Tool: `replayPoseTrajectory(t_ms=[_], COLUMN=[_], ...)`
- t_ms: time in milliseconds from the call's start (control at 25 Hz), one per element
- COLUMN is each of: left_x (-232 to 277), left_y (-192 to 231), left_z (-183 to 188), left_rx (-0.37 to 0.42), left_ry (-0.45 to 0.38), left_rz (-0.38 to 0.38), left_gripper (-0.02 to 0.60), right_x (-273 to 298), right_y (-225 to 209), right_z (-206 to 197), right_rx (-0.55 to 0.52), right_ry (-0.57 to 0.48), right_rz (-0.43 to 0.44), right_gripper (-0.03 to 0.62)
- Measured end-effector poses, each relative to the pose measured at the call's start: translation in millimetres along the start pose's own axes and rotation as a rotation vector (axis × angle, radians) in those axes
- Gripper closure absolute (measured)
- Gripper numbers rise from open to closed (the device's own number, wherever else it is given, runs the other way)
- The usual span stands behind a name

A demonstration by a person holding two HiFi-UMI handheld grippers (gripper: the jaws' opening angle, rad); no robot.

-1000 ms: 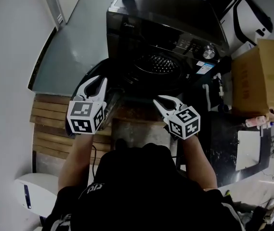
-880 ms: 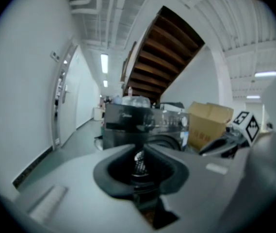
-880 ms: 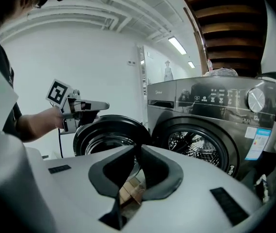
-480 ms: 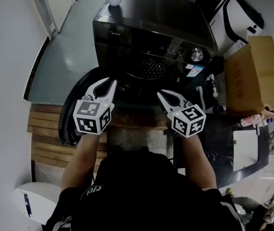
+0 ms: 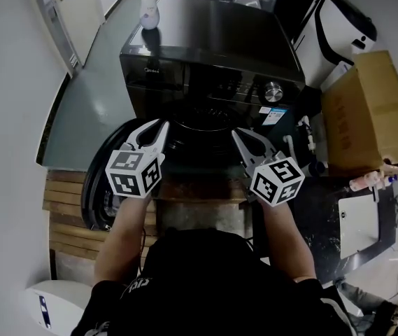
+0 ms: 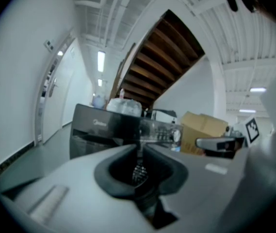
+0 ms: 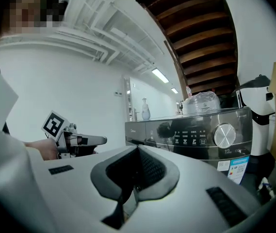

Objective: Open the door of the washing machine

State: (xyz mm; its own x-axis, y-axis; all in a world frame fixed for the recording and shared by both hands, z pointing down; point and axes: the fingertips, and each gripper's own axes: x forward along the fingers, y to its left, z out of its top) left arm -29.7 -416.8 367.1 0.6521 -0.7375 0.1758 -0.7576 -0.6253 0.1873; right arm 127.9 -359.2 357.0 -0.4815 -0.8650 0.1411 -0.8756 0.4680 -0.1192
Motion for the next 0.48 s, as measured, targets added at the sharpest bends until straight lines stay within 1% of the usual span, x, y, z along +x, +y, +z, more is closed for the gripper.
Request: replayPoseTrajectory(t_ms=[160, 240, 360, 480], left_x=[3, 4, 3, 6], left_y=[6, 14, 27, 31], left_z=[11, 16, 23, 35], left_rx=[0.019, 0.027, 0.016, 0.038], left_ry=[-0.016, -0.023, -0.043, -0.066], left_rz=[0.021, 0.044, 0.083, 0.101], left_gripper=[0.532, 0.534, 0.534, 0.537], right_x=[-6, -6, -3, 1], right_y=[-6, -10, -16, -18], right_z=[8, 8, 5, 10], right_rx=[0.027, 0.012, -0.011, -0.022], right_ry=[-0.063, -0.071, -0.078, -0.104], right_rz=[0.025, 0.017, -0.006, 0.005], right_gripper=[0.6, 0.6, 0.6, 0.601])
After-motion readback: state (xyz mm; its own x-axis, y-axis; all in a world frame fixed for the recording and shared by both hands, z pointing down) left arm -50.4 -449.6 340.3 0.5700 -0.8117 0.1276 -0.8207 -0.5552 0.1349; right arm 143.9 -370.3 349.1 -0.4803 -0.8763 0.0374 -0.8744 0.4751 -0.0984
